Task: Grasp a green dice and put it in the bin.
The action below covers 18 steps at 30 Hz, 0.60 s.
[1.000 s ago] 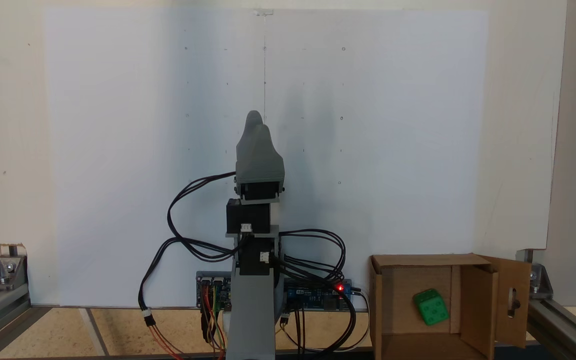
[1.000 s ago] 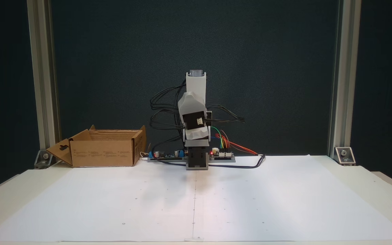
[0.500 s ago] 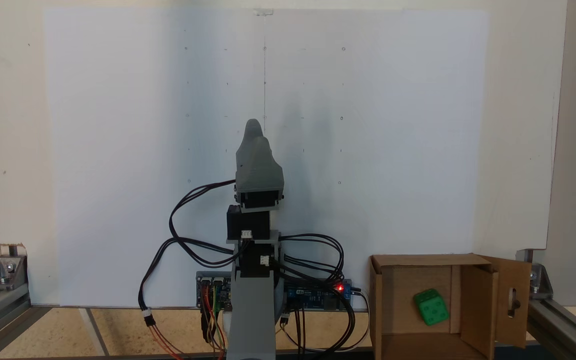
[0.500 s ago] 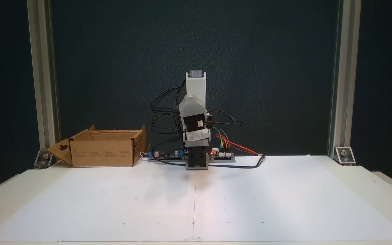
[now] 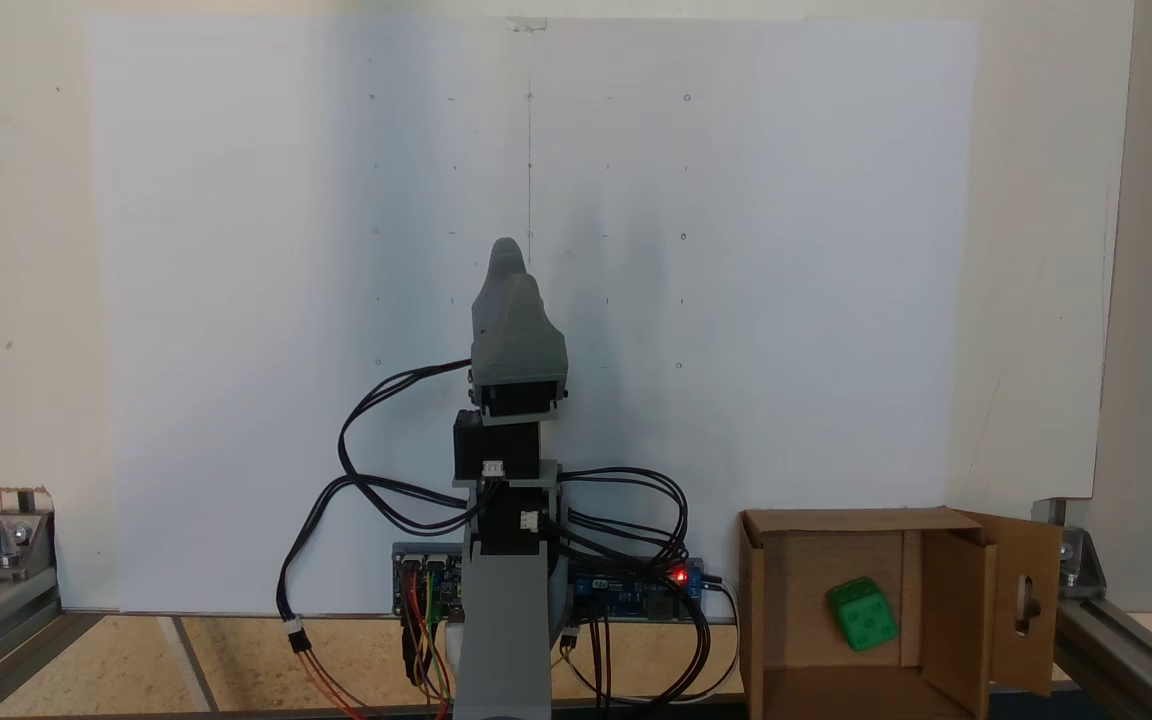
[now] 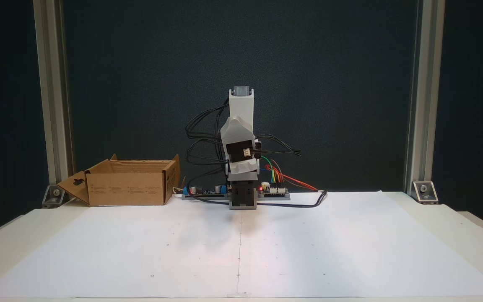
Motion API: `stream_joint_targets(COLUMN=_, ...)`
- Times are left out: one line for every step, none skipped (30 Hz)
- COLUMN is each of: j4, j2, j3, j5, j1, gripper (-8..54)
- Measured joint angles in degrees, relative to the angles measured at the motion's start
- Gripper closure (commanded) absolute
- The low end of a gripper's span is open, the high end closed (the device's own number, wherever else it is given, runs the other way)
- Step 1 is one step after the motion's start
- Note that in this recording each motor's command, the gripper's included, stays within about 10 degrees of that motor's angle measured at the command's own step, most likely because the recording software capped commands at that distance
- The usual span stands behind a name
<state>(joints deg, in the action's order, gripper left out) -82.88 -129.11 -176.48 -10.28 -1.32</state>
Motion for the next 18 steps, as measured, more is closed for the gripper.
stream_joint_targets(j4=0.0, j2=0.0, j3=0.0, j5=0.0, j1=0.0, gripper=1.1)
stream_joint_targets(j4=0.0, j2=0.0, j3=0.0, j5=-0.1, j1=0.0, gripper=1.1)
stream_joint_targets(j4=0.0, j2=0.0, j3=0.0, j5=0.0, j1=0.0, gripper=1.1)
stream_joint_targets(j4=0.0, j2=0.0, j3=0.0, j5=-0.1, j1=0.0, gripper=1.1)
stream_joint_targets(j4=0.0, j2=0.0, j3=0.0, j5=-0.1, j1=0.0, gripper=1.1)
stream_joint_targets(j4=0.0, j2=0.0, j3=0.0, j5=0.0, j1=0.0, gripper=1.1)
stream_joint_targets(j4=0.0, j2=0.0, j3=0.0, j5=-0.1, j1=0.0, gripper=1.1)
stream_joint_targets(j4=0.0, j2=0.0, j3=0.0, j5=-0.1, j1=0.0, gripper=1.1)
stream_joint_targets(j4=0.0, j2=0.0, j3=0.0, j5=-0.1, j1=0.0, gripper=1.1)
stream_joint_targets(j4=0.0, j2=0.0, j3=0.0, j5=0.0, j1=0.0, gripper=1.1)
stream_joint_targets(j4=0.0, j2=0.0, j3=0.0, j5=-0.1, j1=0.0, gripper=1.1)
stream_joint_targets(j4=0.0, j2=0.0, j3=0.0, j5=-0.1, j1=0.0, gripper=1.1)
stream_joint_targets(j4=0.0, j2=0.0, j3=0.0, j5=0.0, j1=0.0, gripper=1.1)
stream_joint_targets(j4=0.0, j2=0.0, j3=0.0, j5=0.2, j1=0.0, gripper=1.1)
stream_joint_targets(j4=0.0, j2=0.0, j3=0.0, j5=0.9, j1=0.1, gripper=1.1)
stream_joint_targets(j4=0.0, j2=0.0, j3=0.0, j5=2.5, j1=-0.1, gripper=1.1)
stream_joint_targets(j4=0.0, j2=0.0, j3=0.0, j5=4.6, j1=-0.1, gripper=1.1)
stream_joint_targets(j4=0.0, j2=0.0, j3=0.0, j5=7.0, j1=-0.3, gripper=1.1)
